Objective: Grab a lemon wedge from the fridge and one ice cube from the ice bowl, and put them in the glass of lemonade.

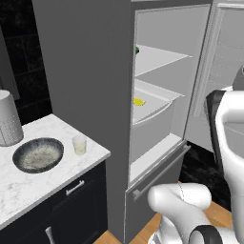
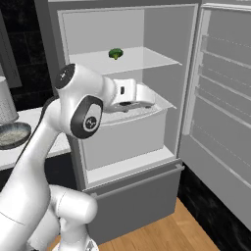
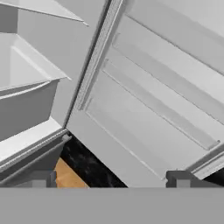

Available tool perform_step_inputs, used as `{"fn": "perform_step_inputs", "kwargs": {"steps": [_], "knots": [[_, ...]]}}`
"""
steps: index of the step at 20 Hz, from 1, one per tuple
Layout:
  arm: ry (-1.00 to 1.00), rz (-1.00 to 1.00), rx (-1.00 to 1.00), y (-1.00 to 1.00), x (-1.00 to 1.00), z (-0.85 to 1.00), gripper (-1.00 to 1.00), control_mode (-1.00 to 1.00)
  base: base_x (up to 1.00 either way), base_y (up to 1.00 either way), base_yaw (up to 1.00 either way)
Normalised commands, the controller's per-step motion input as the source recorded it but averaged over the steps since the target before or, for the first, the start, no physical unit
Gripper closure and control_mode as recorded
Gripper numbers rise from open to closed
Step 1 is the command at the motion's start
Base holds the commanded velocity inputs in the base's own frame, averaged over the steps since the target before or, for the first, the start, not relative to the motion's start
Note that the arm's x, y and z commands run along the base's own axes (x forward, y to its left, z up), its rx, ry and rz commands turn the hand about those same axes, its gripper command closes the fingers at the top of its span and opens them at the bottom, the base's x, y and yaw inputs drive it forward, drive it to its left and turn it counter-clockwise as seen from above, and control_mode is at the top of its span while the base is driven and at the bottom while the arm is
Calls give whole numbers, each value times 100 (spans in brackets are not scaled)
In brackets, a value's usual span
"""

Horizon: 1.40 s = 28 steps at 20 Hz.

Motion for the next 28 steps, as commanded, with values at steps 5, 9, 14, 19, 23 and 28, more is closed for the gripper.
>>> {"fn": "perform_step_inputs", "kwargs": {"steps": [5,9,14,19,23,28], "knots": [[-11,25,57,80,-25,-71,-100,-100,0,0,0],[5,46,51,96,-14,-63,-100,-100,0,0,0],[23,23,3,84,-50,67,-100,-100,0,0,0],[26,0,-20,40,-81,81,-100,-100,0,0,0],[12,0,-9,23,-75,-1,-100,-100,0,0,0],[1,0,0,7,-23,0,-100,-100,0,0,0]]}}
